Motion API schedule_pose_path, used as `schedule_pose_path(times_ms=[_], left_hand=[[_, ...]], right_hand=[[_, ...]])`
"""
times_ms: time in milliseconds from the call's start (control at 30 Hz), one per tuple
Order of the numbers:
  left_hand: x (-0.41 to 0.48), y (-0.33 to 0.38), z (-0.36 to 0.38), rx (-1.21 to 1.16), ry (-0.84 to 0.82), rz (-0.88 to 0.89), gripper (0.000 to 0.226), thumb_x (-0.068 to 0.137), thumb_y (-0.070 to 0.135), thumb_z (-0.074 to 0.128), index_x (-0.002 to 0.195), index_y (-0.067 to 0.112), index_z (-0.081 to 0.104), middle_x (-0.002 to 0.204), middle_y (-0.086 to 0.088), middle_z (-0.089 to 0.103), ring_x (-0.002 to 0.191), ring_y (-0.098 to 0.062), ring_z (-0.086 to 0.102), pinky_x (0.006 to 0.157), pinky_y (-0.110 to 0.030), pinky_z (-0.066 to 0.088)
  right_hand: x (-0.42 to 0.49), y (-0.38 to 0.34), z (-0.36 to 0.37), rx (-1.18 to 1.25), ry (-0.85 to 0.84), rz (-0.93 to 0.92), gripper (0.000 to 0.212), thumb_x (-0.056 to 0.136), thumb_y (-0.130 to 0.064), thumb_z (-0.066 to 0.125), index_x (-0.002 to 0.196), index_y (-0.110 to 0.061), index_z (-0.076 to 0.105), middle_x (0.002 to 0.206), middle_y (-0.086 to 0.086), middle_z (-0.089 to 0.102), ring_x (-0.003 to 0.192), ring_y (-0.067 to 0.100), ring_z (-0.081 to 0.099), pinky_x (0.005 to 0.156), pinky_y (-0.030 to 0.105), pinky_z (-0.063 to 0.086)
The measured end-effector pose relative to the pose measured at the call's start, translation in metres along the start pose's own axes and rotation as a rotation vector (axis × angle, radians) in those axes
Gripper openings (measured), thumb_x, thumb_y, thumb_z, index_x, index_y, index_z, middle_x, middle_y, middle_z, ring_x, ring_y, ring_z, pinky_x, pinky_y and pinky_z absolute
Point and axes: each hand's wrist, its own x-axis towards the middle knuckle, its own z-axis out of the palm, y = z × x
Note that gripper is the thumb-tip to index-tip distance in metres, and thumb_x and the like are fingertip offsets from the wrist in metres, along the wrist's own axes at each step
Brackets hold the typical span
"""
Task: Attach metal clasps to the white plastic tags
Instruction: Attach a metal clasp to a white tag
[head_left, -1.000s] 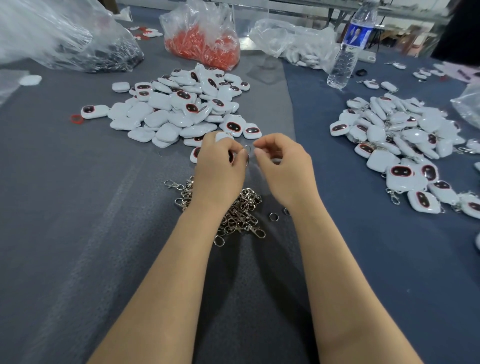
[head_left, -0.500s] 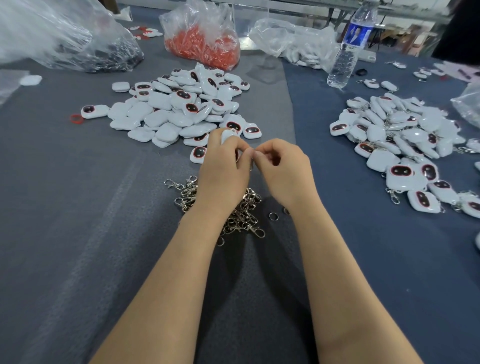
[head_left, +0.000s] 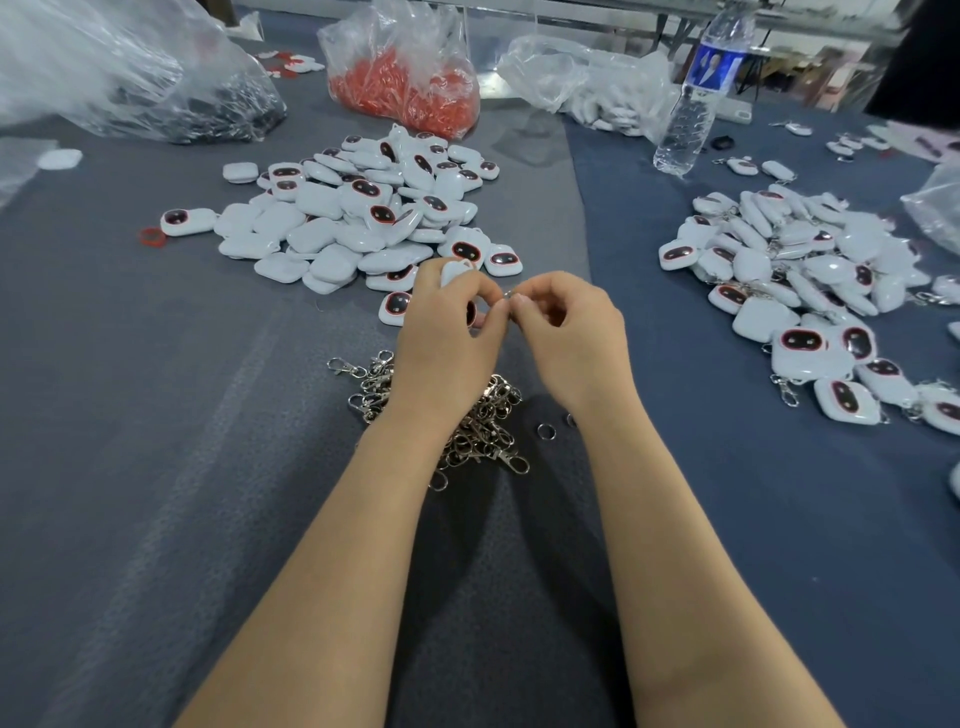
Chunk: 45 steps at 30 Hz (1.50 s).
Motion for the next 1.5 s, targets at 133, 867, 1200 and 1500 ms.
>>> schedule_pose_path(times_ms=[133, 867, 1200, 1500], left_hand=[[-0.001, -0.001, 0.000, 0.028, 0.009, 0.025, 0.008, 0.088, 0.021, 0.063, 0.087, 0.013, 0.064, 0.102, 0.005, 0.041, 0.075, 0.014, 0.043, 0.063, -0.001, 0.031], [0.000, -0.001, 0.000, 0.054, 0.005, 0.059, 0.007, 0.091, 0.016, 0.059, 0.089, 0.010, 0.060, 0.104, 0.005, 0.039, 0.075, -0.002, 0.040, 0.070, -0.021, 0.037], [0.002, -0.002, -0.006, -0.013, -0.049, 0.151, 0.006, 0.090, 0.012, 0.061, 0.086, 0.008, 0.062, 0.100, -0.001, 0.047, 0.085, -0.014, 0.051, 0.066, -0.008, 0.035], [-0.001, 0.005, -0.007, 0.000, -0.026, 0.187, 0.003, 0.088, 0.007, 0.060, 0.086, 0.005, 0.060, 0.099, 0.001, 0.043, 0.080, -0.008, 0.046, 0.063, -0.007, 0.037]], right_hand=[[-0.001, -0.001, 0.001, 0.090, 0.033, -0.028, 0.011, 0.086, -0.006, 0.062, 0.081, -0.016, 0.060, 0.072, -0.008, 0.057, 0.060, -0.004, 0.049, 0.058, 0.006, 0.040], [0.000, 0.001, 0.003, 0.073, 0.010, -0.080, 0.021, 0.084, -0.005, 0.064, 0.075, -0.022, 0.055, 0.066, -0.010, 0.053, 0.057, 0.000, 0.045, 0.057, 0.008, 0.040], [0.002, 0.002, -0.009, 0.244, -0.069, -0.016, 0.028, 0.082, -0.001, 0.065, 0.070, -0.023, 0.052, 0.062, -0.006, 0.048, 0.059, 0.008, 0.042, 0.056, 0.015, 0.038], [0.002, 0.000, -0.011, 0.336, -0.090, 0.022, 0.027, 0.081, 0.006, 0.061, 0.071, -0.018, 0.054, 0.065, 0.004, 0.053, 0.066, 0.019, 0.048, 0.058, 0.018, 0.041]])
